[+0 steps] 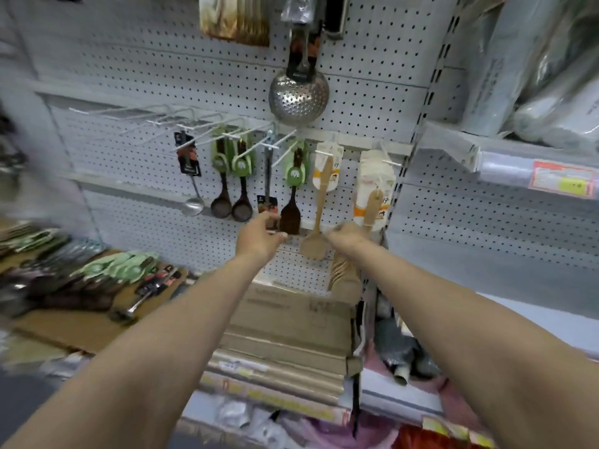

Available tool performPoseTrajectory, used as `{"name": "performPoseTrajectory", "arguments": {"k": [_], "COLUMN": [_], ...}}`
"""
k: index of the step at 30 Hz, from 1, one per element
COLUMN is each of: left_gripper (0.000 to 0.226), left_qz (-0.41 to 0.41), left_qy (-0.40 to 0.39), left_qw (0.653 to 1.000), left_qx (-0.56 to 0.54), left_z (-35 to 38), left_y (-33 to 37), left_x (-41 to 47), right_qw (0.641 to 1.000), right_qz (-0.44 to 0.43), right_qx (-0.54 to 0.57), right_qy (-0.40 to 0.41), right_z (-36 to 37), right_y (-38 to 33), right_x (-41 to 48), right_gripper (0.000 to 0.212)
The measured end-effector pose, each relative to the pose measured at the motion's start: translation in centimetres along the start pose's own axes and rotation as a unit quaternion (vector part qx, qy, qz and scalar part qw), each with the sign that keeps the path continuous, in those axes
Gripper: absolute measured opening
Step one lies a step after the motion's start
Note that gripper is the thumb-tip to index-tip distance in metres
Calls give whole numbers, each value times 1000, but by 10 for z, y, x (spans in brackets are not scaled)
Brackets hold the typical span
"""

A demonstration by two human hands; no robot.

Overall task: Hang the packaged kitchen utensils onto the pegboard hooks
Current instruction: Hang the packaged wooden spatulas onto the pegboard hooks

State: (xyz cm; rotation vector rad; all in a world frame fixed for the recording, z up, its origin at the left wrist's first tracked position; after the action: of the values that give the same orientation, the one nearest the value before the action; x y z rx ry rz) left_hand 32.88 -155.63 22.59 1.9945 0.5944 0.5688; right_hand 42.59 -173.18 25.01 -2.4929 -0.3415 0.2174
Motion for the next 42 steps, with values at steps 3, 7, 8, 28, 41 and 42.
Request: {"name": "performPoseTrajectory", "arguments": {"k": [3,7,8,28,41,42], "left_gripper": [46,50,51,57,56,57], "left_qz": [31,72,73,-71,-150,-153], "left_qy": [27,72,78,212,257,260], "left_qw": [994,965,957,895,867,868], "left_qx": [100,242,271,386,400,396], "left_z": [-66,-167,-193,-621,-838,-853], "left_y": [-8,-27,-33,-234,-347,-357], "left_x": [-2,-5,-8,-32,108,119], "right_qw": [985,947,941,903,860,857], "right_qz": [-150,-259,-273,-417,-493,-497], "right_qx": [-79,-189,-199,-93,-100,-100], "right_qy": [-8,28,36,-40,-91,-96], "right_z": [24,67,78,353,527,540], "right_y": [-71,-160,-182,-564,-824,-843], "right_x": [-25,-58,-67,-196,-136,-132], "right_gripper": [46,62,63,65,67,68]}}
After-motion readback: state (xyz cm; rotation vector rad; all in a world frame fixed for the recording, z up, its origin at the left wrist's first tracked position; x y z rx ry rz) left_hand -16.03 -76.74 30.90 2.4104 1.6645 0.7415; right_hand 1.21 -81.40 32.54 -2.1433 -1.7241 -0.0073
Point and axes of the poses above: each hand's wrist, its own x-axis towards the middle knuckle, its own z-axis out of the palm, y = z × x, the point moved 5 cm from there along x, towards the middle knuckle, and after that the axes turned 3 degrees about y, right-handed, at the moved point
